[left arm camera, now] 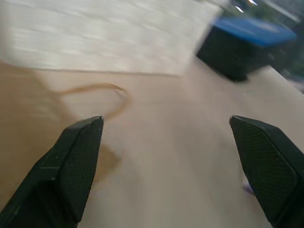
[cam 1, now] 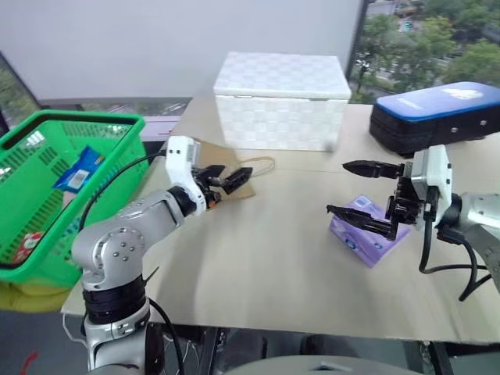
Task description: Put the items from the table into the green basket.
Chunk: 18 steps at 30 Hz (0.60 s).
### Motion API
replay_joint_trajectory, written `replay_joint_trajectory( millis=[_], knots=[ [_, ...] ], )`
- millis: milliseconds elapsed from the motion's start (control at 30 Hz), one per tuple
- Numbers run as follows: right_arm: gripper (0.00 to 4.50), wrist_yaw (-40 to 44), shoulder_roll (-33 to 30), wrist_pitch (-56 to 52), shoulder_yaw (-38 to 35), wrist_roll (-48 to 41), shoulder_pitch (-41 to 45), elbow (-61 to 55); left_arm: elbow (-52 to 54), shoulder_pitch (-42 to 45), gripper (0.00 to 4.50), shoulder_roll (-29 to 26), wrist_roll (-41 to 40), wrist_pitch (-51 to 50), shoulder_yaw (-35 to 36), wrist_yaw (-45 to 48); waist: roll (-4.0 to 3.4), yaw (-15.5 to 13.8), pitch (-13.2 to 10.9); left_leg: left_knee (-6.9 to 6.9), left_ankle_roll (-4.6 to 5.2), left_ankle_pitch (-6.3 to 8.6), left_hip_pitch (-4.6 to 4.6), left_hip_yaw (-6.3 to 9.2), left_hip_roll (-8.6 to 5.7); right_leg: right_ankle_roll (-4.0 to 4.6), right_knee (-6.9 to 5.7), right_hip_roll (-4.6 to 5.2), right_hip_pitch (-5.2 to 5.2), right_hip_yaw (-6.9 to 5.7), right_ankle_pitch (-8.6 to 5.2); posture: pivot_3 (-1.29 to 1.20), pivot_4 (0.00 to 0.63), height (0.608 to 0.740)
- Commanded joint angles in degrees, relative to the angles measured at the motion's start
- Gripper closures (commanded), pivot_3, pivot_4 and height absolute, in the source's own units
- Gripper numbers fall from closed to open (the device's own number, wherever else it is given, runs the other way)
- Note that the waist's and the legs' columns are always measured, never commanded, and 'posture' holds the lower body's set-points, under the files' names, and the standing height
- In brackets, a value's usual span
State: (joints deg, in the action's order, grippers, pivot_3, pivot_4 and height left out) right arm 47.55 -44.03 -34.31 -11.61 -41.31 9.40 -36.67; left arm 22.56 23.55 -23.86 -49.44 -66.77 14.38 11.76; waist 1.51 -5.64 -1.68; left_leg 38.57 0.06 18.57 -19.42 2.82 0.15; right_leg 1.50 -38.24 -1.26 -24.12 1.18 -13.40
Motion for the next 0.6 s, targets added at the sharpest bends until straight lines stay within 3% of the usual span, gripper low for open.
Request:
replay_joint_trajectory(
  millis=[33, 167, 367, 600],
  knots=[
    [0.0, -2.92, -1.02, -1.02, -4.41, -1.61, -2.5, -4.68, -2.39, 2.82, 0.13, -1.0, 1.7, 2.11, -3.0, 3.02, -0.21, 1.97, -0.13, -0.04, 0.0, 0.0, 0.34, -0.08, 0.0, -0.01, 0.2, -0.16, 0.43, 0.02, -0.02, -0.08, 0.018, 0.74],
    [0.0, -5.7, -1.32, -1.94, -8.51, -2.31, -8.05, -8.66, -6.6, 5.0, 0.13, -0.54, 4.04, 3.87, -6.93, 5.95, -0.27, 6.01, -0.17, -0.15, -0.01, 0.0, 0.73, -0.19, 0.13, -0.12, 0.23, -0.57, 0.73, 0.22, -0.19, -0.13, 0.022, 0.74],
    [0.0, -8.66, -1.33, -2.81, -11.68, -4.13, -12.72, -12.41, -9.32, 6.87, 0.13, 0.47, 5.49, 4.34, -9.29, 8.24, -0.38, 9.76, -0.24, -0.16, 0.0, 0.0, 0.87, -0.62, 0.3, -0.14, 0.19, -0.72, 0.7, 0.74, -0.2, -0.18, 0.028, 0.74],
    [0.0, -7.66, -3.37, -3.74, -15.98, -5.53, -18.73, -13.04, -14.55, 9.76, 0.13, -1.89, 0.78, -11.06, -10.9, 12.53, -0.38, 11.38, -0.29, -0.17, 0.02, 0.02, 0.94, -0.81, 0.26, -0.3, 0.2, -0.96, 0.7, 1.07, -0.26, -0.19, 0.028, 0.74]
  ],
)
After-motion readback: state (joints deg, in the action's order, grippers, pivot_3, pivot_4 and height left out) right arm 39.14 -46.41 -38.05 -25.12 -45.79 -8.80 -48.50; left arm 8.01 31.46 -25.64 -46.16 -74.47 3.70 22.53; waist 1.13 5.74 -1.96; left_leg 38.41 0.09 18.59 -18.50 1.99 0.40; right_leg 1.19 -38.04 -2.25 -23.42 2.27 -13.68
